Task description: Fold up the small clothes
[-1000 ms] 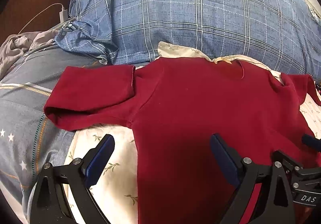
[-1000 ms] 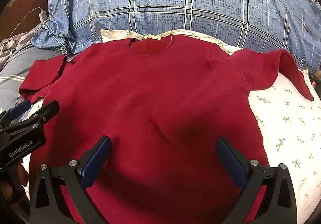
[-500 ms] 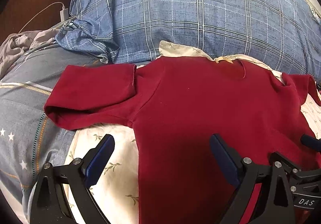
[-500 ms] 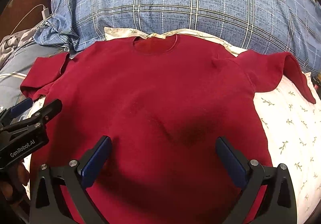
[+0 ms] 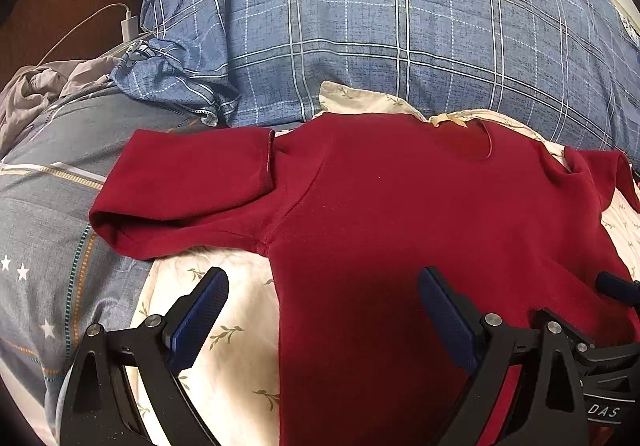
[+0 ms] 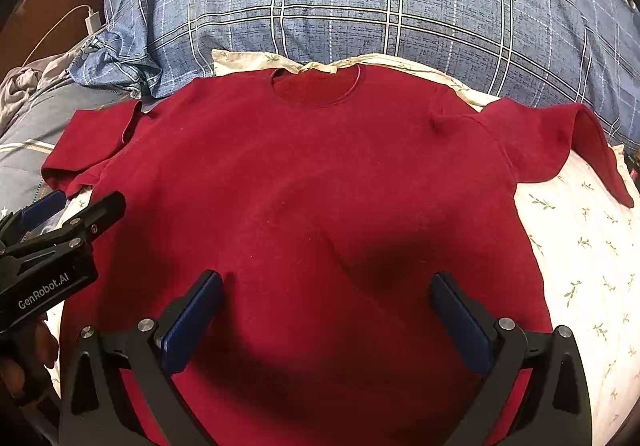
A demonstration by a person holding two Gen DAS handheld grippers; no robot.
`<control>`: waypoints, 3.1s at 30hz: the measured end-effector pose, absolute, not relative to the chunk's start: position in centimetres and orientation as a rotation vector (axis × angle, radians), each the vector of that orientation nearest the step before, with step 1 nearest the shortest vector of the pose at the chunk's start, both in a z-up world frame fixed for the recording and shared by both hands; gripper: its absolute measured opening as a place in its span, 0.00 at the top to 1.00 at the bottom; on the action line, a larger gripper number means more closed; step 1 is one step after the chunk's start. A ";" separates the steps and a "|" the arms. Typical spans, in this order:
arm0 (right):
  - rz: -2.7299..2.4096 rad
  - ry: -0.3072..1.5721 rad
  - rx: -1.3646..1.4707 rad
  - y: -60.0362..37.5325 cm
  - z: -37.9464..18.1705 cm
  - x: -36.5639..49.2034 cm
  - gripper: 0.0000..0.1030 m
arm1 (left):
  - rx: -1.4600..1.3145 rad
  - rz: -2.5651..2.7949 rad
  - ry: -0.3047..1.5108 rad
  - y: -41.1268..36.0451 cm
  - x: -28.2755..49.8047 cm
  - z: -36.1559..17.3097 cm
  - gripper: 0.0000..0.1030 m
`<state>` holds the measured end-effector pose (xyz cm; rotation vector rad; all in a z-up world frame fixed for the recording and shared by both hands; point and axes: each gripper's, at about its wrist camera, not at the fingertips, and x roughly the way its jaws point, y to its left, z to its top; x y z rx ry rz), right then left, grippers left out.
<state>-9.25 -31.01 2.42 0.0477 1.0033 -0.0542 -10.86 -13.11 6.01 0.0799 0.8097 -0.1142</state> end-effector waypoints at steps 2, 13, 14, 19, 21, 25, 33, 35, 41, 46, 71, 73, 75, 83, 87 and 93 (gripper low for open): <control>-0.052 1.002 0.044 -30.9 2.4 -9.2 0.01 | 0.078 -0.112 0.810 -13.1 -10.9 6.0 0.07; -0.048 1.005 0.040 -30.7 2.2 -9.0 0.01 | 0.078 -0.110 0.813 -13.0 -10.8 5.9 0.07; -0.048 1.004 0.041 -30.7 2.2 -9.0 0.01 | 0.078 -0.110 0.814 -13.0 -10.8 5.9 0.07; -0.051 0.998 0.049 -30.7 2.3 -8.7 0.01 | 0.076 -0.109 0.815 -12.9 -10.7 5.9 0.07; -0.049 0.995 0.046 -30.6 2.4 -8.5 0.01 | 0.073 -0.106 0.815 -12.8 -10.6 5.9 0.07; -0.031 0.990 0.035 -30.0 2.5 -8.3 0.01 | 0.061 -0.102 0.816 -12.5 -10.4 6.0 0.07; 0.083 0.982 0.014 -27.5 2.7 -6.7 0.25 | -0.015 0.006 0.806 -8.2 -10.1 6.9 0.07; 0.135 0.991 0.040 -26.7 2.8 -5.7 0.27 | -0.052 0.043 0.810 -6.8 -9.8 6.8 0.07; 0.261 0.955 0.050 -22.9 3.4 -3.1 0.29 | -0.100 0.110 0.839 -4.8 -8.7 6.4 0.07; 0.343 0.964 0.069 -20.4 3.0 0.0 0.54 | -0.131 0.155 0.843 -3.4 -7.9 6.2 0.07; 0.489 1.001 0.196 -13.4 -0.5 8.9 0.92 | -0.178 0.224 0.867 -1.7 -5.3 5.3 0.07; 0.490 0.988 0.218 -13.8 0.1 8.7 0.95 | -0.177 0.223 0.862 -1.7 -5.3 5.5 0.07; 0.495 0.955 0.234 -14.8 1.3 8.0 0.95 | -0.181 0.224 0.850 -1.6 -5.6 5.7 0.07; 0.376 0.793 0.247 -22.3 8.0 5.3 0.95 | -0.203 0.220 0.804 -1.4 -6.8 7.0 0.07; 0.313 0.782 0.261 -26.8 9.3 4.1 0.95 | -0.201 0.216 0.795 -1.8 -7.4 7.5 0.07; 0.179 0.779 0.238 -32.9 9.6 1.8 0.95 | -0.179 0.202 0.805 -3.0 -7.6 7.6 0.07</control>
